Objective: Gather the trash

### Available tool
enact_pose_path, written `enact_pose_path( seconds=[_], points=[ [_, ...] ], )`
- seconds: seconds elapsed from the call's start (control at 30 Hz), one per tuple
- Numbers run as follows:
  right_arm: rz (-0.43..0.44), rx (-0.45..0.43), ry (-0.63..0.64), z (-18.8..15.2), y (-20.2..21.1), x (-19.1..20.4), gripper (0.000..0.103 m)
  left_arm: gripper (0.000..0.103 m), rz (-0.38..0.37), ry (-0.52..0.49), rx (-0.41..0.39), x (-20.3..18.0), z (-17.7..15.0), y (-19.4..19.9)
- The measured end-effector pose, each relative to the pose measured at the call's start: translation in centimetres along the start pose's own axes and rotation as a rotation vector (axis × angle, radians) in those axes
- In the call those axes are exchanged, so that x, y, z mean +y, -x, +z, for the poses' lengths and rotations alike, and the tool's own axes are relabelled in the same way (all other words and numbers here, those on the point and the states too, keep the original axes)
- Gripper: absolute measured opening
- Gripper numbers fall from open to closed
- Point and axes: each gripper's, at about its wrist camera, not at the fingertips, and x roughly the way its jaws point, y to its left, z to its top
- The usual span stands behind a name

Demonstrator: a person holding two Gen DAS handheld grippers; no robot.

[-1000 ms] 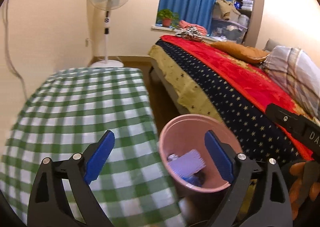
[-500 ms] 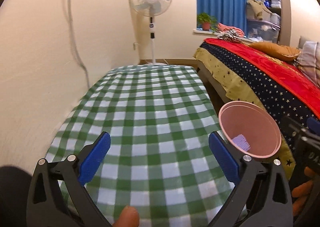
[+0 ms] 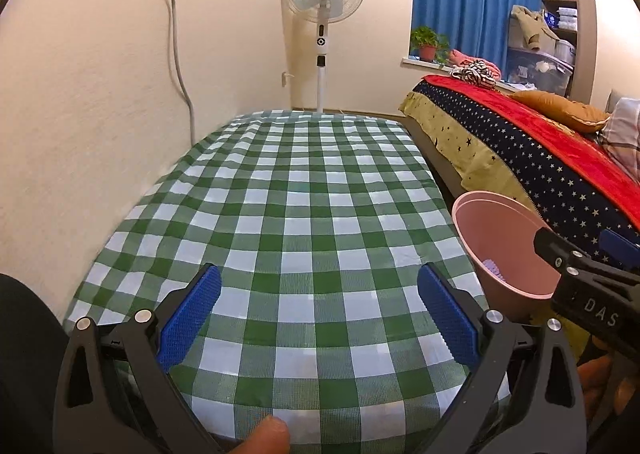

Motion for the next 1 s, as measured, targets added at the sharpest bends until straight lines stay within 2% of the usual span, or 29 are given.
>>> enact_pose_path(
  seconds=[0.27,1.0],
  points=[
    [0.000,-0.004,0.011,0.1,-0.1,0.8,0.098,0.095,-0.025,0.013,0.004,0.2,-0.3,0.1],
    [0.004,-0.007,0.017,0.3,0.3,1.4,0.098,0.095,-0.025,0.026,0.002,0.7,-0.3,0.4]
  ],
)
